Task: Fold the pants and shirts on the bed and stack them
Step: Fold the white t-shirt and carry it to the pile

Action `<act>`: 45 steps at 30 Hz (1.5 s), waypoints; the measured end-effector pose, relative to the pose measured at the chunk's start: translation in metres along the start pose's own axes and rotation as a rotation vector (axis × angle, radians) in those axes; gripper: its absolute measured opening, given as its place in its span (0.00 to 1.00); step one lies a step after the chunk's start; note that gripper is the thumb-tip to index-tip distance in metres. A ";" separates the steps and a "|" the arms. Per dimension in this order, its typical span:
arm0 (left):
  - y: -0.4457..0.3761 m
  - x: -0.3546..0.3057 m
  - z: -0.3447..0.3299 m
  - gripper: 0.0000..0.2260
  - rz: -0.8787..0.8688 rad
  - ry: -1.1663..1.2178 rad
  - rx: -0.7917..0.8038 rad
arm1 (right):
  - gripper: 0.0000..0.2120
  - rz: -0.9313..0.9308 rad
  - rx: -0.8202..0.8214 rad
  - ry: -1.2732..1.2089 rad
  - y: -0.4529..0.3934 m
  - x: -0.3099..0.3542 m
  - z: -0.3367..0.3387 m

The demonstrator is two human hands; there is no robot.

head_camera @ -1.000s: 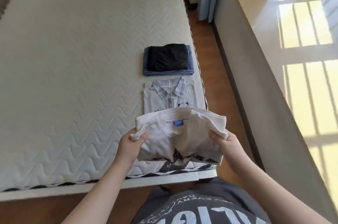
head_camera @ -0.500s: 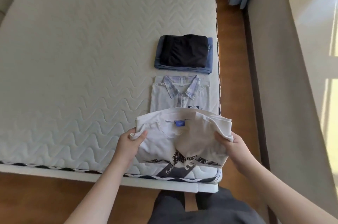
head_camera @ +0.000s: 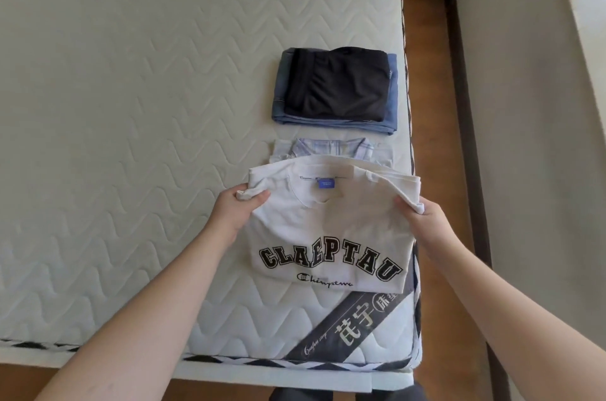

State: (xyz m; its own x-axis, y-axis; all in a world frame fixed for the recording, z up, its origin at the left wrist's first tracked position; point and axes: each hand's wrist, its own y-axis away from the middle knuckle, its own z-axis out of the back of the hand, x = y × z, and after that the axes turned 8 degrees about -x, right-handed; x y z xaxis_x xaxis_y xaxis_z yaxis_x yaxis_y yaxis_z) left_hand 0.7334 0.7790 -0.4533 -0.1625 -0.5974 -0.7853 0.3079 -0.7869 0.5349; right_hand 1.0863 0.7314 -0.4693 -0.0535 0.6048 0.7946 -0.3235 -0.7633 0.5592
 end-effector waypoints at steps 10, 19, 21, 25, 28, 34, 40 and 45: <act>-0.130 0.004 -0.030 0.10 -0.055 -0.138 0.124 | 0.05 0.142 -0.037 0.062 -0.124 -0.010 -0.008; -0.188 0.027 -0.045 0.07 -0.149 -0.072 0.086 | 0.05 0.154 -0.089 0.012 -0.174 -0.032 -0.011; -0.196 0.031 -0.044 0.08 -0.154 -0.035 0.072 | 0.04 0.175 -0.098 -0.030 -0.179 -0.031 -0.008; -0.215 0.039 -0.056 0.08 -0.144 -0.017 0.033 | 0.04 0.187 -0.129 0.000 -0.194 -0.032 -0.013; -0.224 0.054 -0.071 0.12 -0.067 -0.040 -0.029 | 0.10 0.086 -0.189 0.069 -0.210 -0.042 -0.022; -0.208 0.077 -0.060 0.27 0.066 0.035 -0.100 | 0.36 -0.045 -0.267 0.225 -0.201 -0.070 -0.013; -0.152 0.107 -0.040 0.20 0.241 -0.070 0.027 | 0.36 -0.136 -0.156 0.405 -0.137 -0.114 -0.001; -0.101 0.139 -0.016 0.14 0.253 -0.213 0.179 | 0.29 -0.143 -0.111 0.587 -0.079 -0.140 -0.001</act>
State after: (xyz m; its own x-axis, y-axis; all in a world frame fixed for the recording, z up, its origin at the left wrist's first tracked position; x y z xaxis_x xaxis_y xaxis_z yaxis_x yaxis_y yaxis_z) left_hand 0.6946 0.7774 -0.6215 -0.2992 -0.7801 -0.5495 0.1978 -0.6140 0.7641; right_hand 1.1186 0.7071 -0.6244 -0.5037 0.7477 0.4327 -0.4610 -0.6563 0.5973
